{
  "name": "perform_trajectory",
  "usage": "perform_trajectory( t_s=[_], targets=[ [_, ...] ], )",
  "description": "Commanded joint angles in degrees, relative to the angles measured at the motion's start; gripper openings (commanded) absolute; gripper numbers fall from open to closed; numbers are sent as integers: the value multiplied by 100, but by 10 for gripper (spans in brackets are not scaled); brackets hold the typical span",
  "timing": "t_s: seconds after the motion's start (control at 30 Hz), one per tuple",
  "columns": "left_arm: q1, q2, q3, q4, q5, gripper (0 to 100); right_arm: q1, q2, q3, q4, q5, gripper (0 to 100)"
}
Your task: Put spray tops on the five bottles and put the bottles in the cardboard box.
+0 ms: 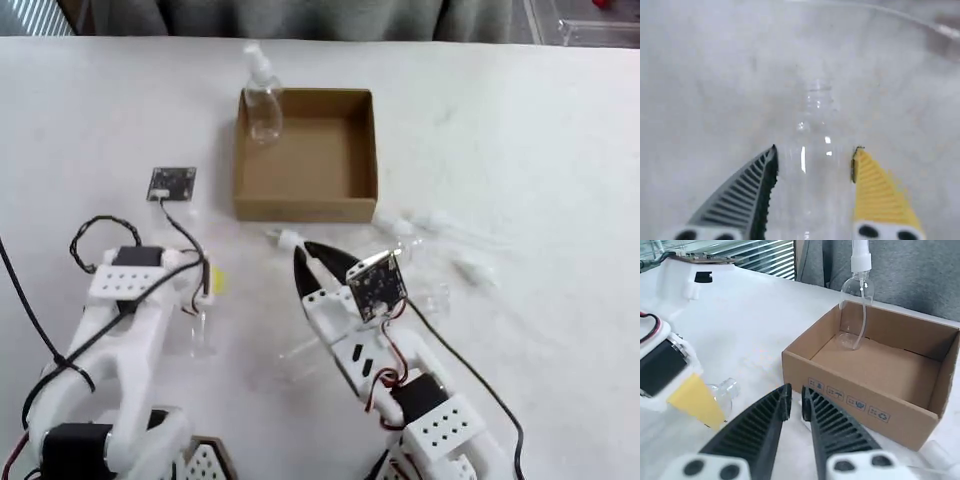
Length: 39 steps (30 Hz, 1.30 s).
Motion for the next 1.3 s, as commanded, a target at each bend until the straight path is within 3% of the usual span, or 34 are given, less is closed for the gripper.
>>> perform_trajectory(
  t_s=[0.0, 0.3, 0.47, 0.73, 1.03, 1.27],
  targets=[
    [57, -259, -422, 299, -26, 242, 31, -31, 26, 40, 62, 27],
    [40, -251, -791, 818, -62, 247, 22, -31, 26, 40, 62, 27],
    [40, -251, -774, 826, -70, 303, 22, -31, 26, 40, 62, 27],
    [40, -207, -985, 923, -26, 305, 22, -31, 26, 40, 62, 27],
    [-251, 1226, -2189, 1451, -26, 305, 22, -31, 26, 40, 62, 27],
    [-268, 1622, -2303, 1451, -18, 305, 13, -48, 26, 40, 62, 27]
  ],
)
